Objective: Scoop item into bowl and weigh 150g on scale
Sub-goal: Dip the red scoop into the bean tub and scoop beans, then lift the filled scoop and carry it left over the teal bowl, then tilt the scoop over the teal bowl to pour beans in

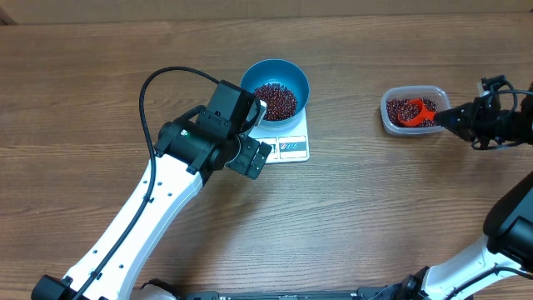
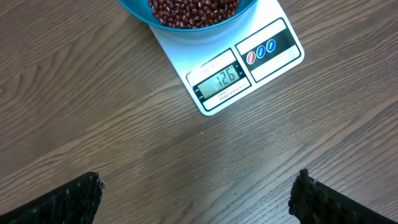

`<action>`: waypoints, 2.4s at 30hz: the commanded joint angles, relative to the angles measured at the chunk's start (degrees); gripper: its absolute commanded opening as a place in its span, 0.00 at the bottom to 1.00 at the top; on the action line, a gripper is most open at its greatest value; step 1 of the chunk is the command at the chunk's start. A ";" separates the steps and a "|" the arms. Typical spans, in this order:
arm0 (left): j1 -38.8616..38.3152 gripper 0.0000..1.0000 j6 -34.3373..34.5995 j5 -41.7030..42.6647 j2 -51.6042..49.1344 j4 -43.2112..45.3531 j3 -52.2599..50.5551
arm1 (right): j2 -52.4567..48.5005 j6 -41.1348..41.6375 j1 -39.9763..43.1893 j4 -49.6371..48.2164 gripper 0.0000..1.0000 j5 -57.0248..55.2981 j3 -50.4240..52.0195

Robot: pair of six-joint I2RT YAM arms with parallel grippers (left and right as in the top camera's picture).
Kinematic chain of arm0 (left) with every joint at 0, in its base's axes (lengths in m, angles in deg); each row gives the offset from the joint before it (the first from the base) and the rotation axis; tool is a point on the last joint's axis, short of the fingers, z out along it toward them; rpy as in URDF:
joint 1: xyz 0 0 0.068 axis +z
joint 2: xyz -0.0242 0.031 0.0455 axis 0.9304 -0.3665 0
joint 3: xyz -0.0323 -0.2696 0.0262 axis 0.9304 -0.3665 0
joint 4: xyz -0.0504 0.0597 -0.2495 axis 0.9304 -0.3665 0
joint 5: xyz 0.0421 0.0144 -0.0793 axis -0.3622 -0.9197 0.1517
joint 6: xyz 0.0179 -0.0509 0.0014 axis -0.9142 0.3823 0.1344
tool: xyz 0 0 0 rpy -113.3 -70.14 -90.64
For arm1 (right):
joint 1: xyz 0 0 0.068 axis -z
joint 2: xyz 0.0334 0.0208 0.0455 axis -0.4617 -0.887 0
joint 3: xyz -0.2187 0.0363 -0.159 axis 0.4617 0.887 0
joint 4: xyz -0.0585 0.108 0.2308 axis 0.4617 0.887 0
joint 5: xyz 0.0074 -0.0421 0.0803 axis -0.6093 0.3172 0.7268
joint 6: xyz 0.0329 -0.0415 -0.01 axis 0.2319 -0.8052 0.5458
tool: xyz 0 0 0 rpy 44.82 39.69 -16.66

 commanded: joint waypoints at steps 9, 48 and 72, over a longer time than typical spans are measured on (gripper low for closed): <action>-0.02 1.00 -0.90 0.66 0.68 0.07 -0.24 | -0.39 -4.46 0.55 1.40 0.04 4.66 0.46; -0.02 1.00 -0.90 0.66 0.68 0.07 -0.24 | 1.20 11.28 -29.94 -10.21 0.04 15.06 -11.98; -0.02 1.00 -0.90 0.66 0.68 0.07 -0.24 | 1.36 16.15 -47.41 -12.83 0.04 -14.14 -14.40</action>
